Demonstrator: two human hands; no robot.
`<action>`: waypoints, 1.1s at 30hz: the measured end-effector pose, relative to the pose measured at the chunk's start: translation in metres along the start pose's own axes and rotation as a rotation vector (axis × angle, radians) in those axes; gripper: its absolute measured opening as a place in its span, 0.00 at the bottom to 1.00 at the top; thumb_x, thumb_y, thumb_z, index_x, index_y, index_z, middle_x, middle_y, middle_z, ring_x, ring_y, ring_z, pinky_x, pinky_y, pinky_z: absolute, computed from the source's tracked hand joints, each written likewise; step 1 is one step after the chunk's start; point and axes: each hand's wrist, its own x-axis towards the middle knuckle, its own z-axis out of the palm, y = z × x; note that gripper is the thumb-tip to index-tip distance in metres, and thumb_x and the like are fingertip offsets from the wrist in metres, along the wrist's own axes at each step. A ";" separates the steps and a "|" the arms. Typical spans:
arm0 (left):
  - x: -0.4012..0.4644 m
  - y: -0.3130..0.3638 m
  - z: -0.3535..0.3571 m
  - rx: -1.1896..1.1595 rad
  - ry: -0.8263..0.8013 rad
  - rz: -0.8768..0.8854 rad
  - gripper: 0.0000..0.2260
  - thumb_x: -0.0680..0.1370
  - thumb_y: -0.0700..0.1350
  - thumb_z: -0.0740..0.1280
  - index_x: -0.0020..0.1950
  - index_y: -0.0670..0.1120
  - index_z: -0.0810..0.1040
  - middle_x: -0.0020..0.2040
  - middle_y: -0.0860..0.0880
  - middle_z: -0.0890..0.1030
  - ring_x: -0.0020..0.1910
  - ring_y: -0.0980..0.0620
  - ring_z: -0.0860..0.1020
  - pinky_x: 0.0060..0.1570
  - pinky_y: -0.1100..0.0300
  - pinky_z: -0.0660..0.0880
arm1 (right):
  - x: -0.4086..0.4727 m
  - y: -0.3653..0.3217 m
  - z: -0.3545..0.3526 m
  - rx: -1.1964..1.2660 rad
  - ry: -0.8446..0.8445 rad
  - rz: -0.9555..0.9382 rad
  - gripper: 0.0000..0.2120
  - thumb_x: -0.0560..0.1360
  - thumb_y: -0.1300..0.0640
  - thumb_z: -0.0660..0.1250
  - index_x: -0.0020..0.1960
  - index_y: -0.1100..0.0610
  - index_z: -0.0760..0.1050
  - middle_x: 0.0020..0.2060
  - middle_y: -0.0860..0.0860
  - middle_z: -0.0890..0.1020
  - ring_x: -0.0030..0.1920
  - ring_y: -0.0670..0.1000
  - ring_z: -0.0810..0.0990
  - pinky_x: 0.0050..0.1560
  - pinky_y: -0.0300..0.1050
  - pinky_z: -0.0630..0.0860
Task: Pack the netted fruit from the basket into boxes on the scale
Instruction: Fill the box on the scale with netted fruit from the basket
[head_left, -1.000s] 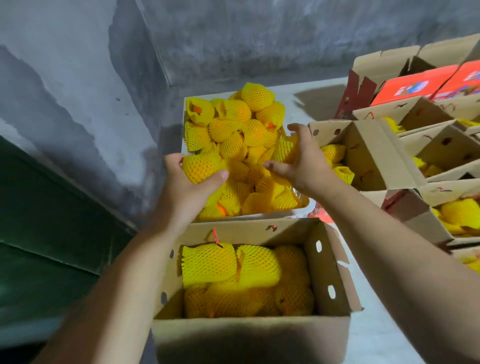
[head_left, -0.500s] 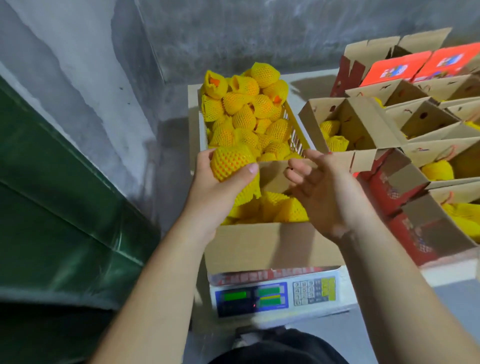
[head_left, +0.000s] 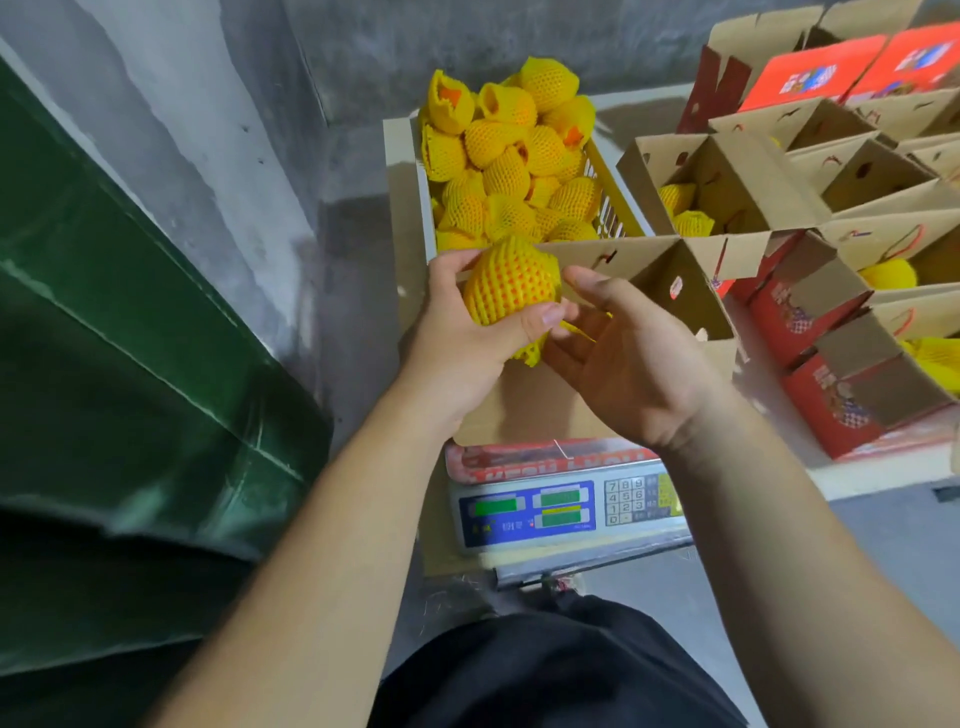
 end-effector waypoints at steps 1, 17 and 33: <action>-0.002 0.000 -0.001 0.011 -0.015 0.021 0.35 0.72 0.49 0.82 0.72 0.55 0.67 0.67 0.52 0.76 0.65 0.52 0.77 0.59 0.54 0.82 | -0.003 0.001 0.001 -0.017 0.001 -0.006 0.18 0.83 0.56 0.65 0.71 0.60 0.75 0.57 0.60 0.82 0.58 0.58 0.79 0.72 0.61 0.72; -0.038 -0.009 -0.029 -0.114 -0.232 0.183 0.26 0.71 0.48 0.80 0.65 0.55 0.74 0.65 0.45 0.80 0.65 0.47 0.80 0.62 0.45 0.80 | -0.037 0.013 0.004 -0.167 -0.275 -0.047 0.25 0.82 0.49 0.64 0.74 0.62 0.72 0.71 0.62 0.77 0.73 0.61 0.75 0.73 0.58 0.73; -0.051 -0.010 -0.026 -0.047 -0.051 0.058 0.12 0.84 0.47 0.68 0.68 0.55 0.80 0.56 0.57 0.86 0.47 0.63 0.82 0.44 0.68 0.77 | -0.047 0.018 0.006 -0.177 0.066 -0.468 0.18 0.82 0.49 0.69 0.69 0.53 0.76 0.61 0.54 0.84 0.63 0.56 0.83 0.59 0.57 0.82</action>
